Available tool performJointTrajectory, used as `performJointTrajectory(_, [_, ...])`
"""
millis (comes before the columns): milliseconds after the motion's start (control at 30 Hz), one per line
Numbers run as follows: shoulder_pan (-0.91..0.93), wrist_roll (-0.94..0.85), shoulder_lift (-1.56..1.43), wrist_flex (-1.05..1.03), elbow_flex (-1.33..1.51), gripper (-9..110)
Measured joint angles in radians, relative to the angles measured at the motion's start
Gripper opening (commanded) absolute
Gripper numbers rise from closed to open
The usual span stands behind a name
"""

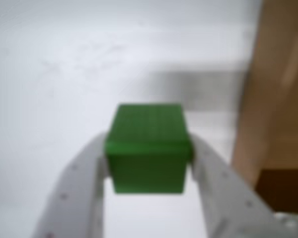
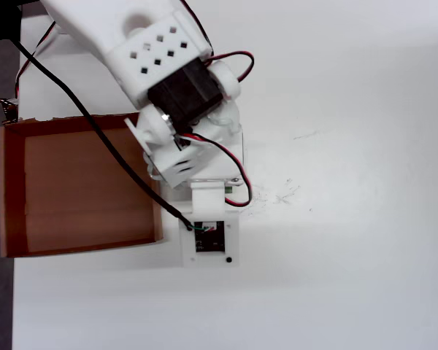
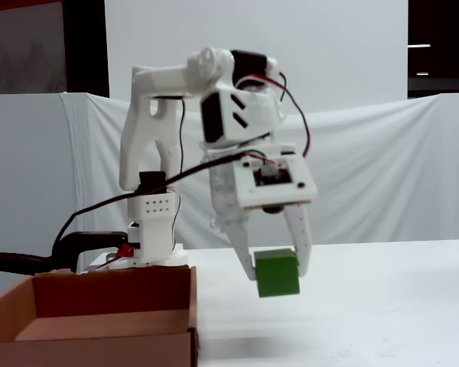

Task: Grasp a green cube and put it in a box.

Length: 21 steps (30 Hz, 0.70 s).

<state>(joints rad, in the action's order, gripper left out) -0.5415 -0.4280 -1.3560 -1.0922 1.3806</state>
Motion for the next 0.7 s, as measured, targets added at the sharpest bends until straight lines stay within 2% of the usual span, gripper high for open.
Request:
performJointTrajectory(367, [0.17, -0.229, -0.29, -0.06, 0.141, 15])
performJointTrajectory(700, [0.268, -0.371, -0.347, -0.009, 0.354, 14])
